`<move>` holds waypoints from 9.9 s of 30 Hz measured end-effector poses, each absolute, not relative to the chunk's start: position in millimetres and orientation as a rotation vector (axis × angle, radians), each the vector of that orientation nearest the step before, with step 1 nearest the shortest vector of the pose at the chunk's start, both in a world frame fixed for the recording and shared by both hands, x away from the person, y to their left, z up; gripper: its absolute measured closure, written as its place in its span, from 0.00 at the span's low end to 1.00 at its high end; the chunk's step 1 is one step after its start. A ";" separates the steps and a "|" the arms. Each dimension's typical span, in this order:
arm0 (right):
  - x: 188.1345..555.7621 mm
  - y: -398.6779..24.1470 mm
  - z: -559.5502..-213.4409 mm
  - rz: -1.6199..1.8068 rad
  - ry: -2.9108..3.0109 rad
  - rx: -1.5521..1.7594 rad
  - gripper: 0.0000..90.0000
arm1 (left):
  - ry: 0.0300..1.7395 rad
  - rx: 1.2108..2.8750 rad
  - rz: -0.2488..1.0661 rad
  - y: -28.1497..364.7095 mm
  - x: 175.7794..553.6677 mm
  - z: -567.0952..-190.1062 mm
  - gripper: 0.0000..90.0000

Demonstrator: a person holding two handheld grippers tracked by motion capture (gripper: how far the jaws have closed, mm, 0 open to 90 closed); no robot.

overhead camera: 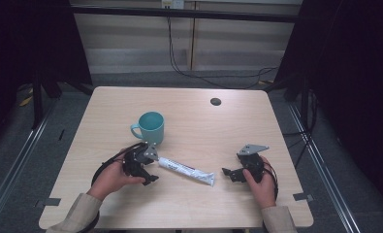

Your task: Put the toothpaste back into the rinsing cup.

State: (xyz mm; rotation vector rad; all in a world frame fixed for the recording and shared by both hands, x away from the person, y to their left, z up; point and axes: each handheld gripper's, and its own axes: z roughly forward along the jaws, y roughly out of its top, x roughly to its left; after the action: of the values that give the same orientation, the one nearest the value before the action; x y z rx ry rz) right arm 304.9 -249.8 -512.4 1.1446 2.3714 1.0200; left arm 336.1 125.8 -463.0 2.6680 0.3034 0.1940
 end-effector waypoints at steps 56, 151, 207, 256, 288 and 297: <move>305.1 -250.1 -512.3 1.024 2.374 1.142 0.12 | 0.017 2.788 0.117 63.8 341.6 -466.6 0.59; 305.2 -250.2 -512.3 1.026 2.376 1.141 0.12 | 0.576 2.177 0.129 113.7 369.5 -397.0 0.83; 305.1 -250.2 -512.3 1.024 2.376 1.142 0.12 | 0.688 1.903 0.246 125.2 389.7 -357.1 0.83; 305.1 -250.2 -512.3 1.026 2.377 1.139 0.12 | 0.806 1.813 0.329 133.3 425.5 -358.8 0.83; 305.0 -250.0 -512.3 1.029 2.379 1.141 0.12 | 0.884 1.772 0.369 138.5 454.4 -383.2 0.83; 304.9 -250.0 -512.2 1.029 2.380 1.141 0.12 | 0.901 1.770 0.385 136.7 457.5 -393.0 0.83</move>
State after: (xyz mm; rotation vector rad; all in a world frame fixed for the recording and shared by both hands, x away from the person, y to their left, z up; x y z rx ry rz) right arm 304.9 -250.0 -512.2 1.1409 2.3797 1.0293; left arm 457.5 136.7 -393.0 1.7698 0.9008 0.3850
